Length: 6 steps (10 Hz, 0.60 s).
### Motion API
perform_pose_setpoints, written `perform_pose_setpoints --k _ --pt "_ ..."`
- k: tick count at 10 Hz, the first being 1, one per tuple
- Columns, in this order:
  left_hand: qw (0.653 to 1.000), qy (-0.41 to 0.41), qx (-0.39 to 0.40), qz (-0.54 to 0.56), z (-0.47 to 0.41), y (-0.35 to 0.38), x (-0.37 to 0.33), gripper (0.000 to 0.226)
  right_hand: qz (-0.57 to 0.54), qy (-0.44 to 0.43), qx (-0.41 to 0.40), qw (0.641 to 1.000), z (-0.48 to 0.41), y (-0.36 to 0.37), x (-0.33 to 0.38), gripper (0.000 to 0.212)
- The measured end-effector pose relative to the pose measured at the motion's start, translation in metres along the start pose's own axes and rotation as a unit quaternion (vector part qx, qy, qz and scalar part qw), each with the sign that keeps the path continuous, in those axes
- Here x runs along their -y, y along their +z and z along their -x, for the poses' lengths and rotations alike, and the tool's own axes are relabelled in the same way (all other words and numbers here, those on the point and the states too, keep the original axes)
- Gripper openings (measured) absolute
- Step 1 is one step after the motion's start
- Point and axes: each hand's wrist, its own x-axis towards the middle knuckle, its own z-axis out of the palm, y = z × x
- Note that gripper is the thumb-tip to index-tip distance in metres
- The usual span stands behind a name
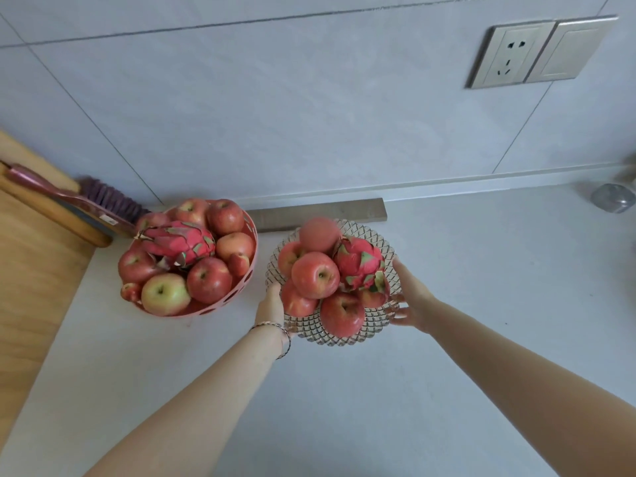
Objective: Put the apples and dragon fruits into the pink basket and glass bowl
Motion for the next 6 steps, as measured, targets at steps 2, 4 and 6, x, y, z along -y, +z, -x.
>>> perform_pose_setpoints --k 2,4,6 --pt "0.999 0.033 -0.005 -0.024 -0.025 0.01 -0.026 0.027 0.01 -0.041 0.002 0.999 -0.011 0.009 0.024 0.062" --pt "0.922 0.129 -0.019 -0.365 -0.023 0.016 -0.05 0.016 0.282 -0.104 -0.027 0.954 0.013 0.013 0.04 0.042" --pt "0.692 0.276 -0.041 -0.666 0.01 0.027 -0.099 0.03 0.448 -0.245 -0.041 0.859 0.07 0.015 0.082 0.032"
